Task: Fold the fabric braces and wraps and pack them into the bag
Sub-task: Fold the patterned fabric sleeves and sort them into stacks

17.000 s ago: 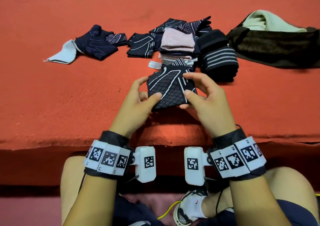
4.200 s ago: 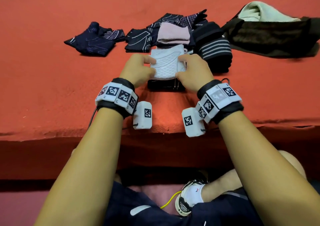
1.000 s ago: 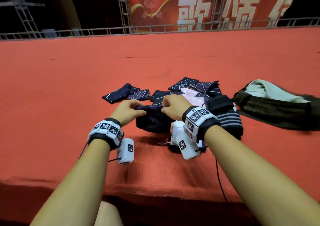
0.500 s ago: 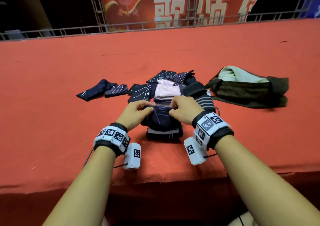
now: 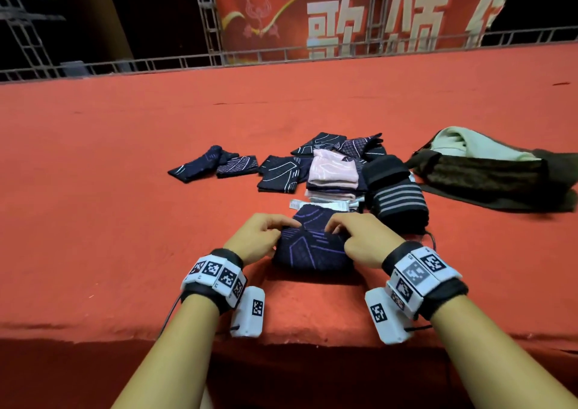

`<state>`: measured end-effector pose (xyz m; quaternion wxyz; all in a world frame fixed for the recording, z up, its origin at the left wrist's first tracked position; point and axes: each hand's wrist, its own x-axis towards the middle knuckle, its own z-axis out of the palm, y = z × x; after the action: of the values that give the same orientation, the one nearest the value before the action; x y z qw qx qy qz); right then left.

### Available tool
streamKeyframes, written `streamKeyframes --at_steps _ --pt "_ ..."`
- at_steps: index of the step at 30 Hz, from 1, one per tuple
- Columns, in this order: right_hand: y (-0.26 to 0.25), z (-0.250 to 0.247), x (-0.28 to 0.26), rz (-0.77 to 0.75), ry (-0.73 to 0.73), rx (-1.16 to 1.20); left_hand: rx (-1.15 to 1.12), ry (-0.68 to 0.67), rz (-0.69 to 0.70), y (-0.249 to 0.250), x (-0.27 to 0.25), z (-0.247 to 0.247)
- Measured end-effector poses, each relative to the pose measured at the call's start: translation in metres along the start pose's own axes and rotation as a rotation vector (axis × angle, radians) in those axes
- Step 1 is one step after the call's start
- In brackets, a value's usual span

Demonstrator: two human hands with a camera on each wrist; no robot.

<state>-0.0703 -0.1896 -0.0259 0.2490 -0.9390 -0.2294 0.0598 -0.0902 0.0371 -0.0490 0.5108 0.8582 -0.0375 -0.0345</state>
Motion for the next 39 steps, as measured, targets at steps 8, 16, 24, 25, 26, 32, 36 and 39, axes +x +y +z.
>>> streamKeyframes --at_steps 8,16,24,25,26,32,36,39 --pt "0.01 -0.001 -0.003 -0.013 0.023 0.028 -0.028 -0.043 0.022 0.001 0.002 0.003" --pt "0.009 -0.003 -0.002 -0.057 -0.046 -0.025 -0.018 -0.03 -0.025 -0.001 0.0 0.002" --pt "0.015 0.0 -0.002 -0.072 -0.045 -0.015 0.071 0.028 -0.043 0.001 0.006 0.006" --pt "0.016 0.0 -0.002 -0.074 -0.032 -0.002 0.072 0.038 -0.046 0.001 0.007 0.006" --pt "0.017 0.0 -0.003 -0.085 -0.016 0.012 0.076 0.049 -0.048 0.001 0.008 0.007" --pt "0.019 0.0 -0.005 -0.148 0.055 0.02 0.09 0.063 -0.053 -0.002 0.015 0.006" --pt "0.018 0.001 -0.004 -0.11 0.078 0.012 0.135 0.067 0.05 0.001 0.015 0.005" --pt "0.019 0.005 -0.003 -0.08 0.097 0.031 0.098 0.048 0.066 0.001 0.012 0.005"
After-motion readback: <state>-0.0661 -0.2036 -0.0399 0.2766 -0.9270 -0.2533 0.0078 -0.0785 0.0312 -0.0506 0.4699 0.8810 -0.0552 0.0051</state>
